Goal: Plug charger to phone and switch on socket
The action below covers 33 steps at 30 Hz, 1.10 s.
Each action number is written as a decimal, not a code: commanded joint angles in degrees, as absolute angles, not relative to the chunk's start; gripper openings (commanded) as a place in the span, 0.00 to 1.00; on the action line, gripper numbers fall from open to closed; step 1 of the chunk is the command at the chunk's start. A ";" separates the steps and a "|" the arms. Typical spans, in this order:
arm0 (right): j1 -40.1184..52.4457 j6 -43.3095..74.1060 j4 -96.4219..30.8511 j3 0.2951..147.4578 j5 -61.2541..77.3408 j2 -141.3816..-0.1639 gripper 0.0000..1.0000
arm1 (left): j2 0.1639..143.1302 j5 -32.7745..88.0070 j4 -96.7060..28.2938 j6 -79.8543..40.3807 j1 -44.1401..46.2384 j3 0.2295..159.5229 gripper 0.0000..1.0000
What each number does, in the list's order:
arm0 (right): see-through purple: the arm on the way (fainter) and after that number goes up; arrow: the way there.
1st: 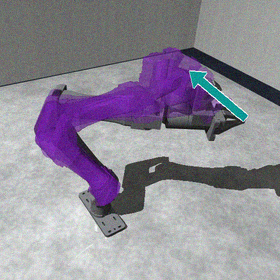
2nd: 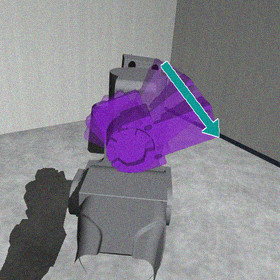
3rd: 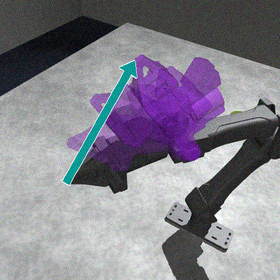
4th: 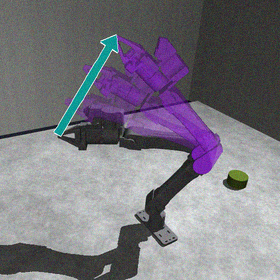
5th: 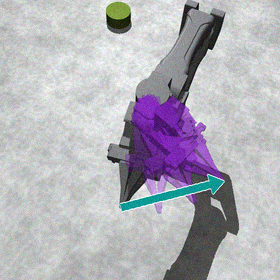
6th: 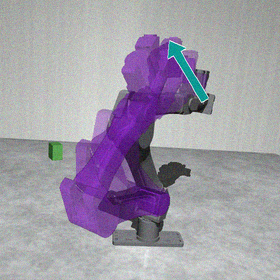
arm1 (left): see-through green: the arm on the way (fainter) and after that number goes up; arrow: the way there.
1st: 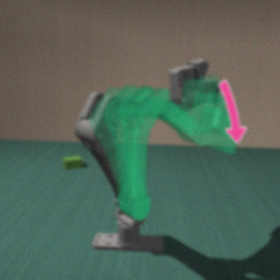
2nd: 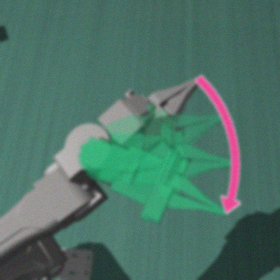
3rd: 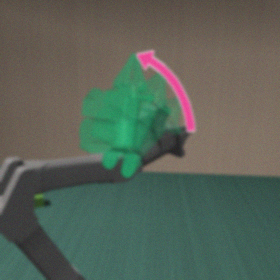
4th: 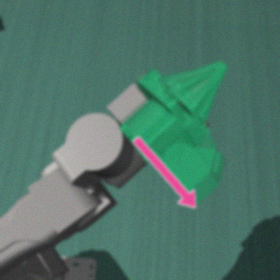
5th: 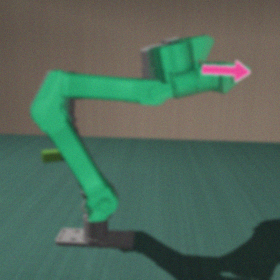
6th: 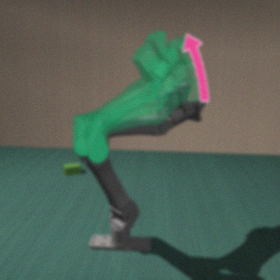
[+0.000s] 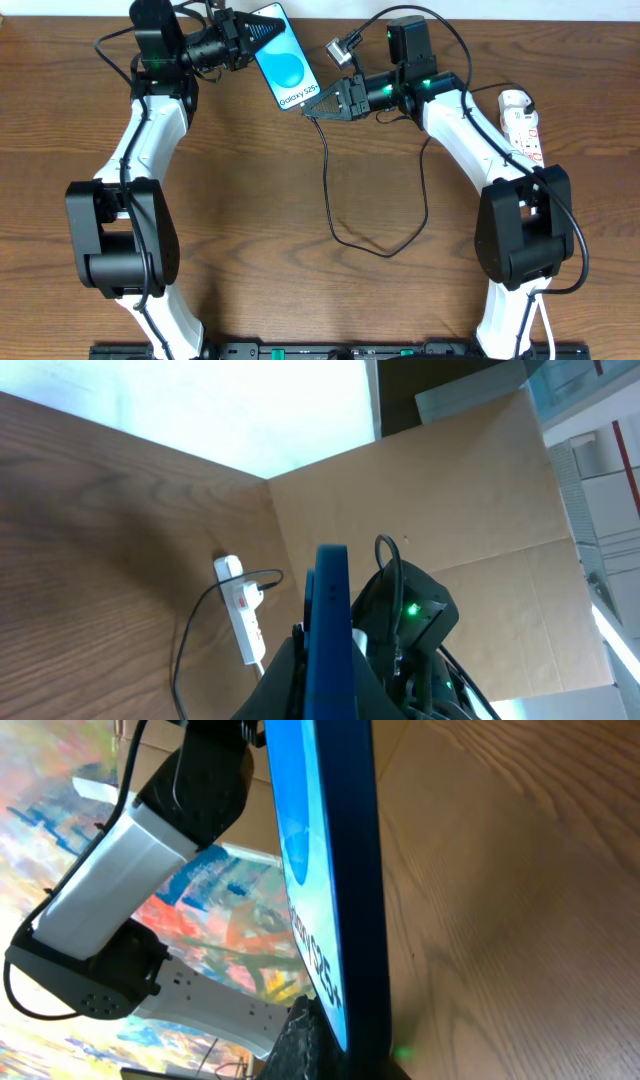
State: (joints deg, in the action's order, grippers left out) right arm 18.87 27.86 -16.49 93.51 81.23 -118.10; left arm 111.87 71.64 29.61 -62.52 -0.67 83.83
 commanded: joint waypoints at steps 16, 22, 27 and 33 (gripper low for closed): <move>24.21 9.54 -45.47 93.95 17.89 -116.71 0.01 | 111.35 72.29 22.72 -59.20 -3.38 84.55 0.07; 29.06 9.39 -45.32 93.95 10.83 -118.39 0.01 | 111.35 72.40 21.65 -58.43 -3.38 84.55 0.08; 29.58 10.26 -44.86 93.95 11.31 -121.40 0.01 | 111.35 72.86 21.43 -58.43 -3.36 84.53 0.08; 29.58 10.24 -45.08 93.95 14.15 -122.54 0.32 | 111.35 72.99 21.19 -58.50 -3.38 84.53 0.07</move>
State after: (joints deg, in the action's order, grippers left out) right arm 29.52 10.17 -45.19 93.67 13.47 -121.93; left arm 111.87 71.83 20.93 -59.24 -3.33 83.83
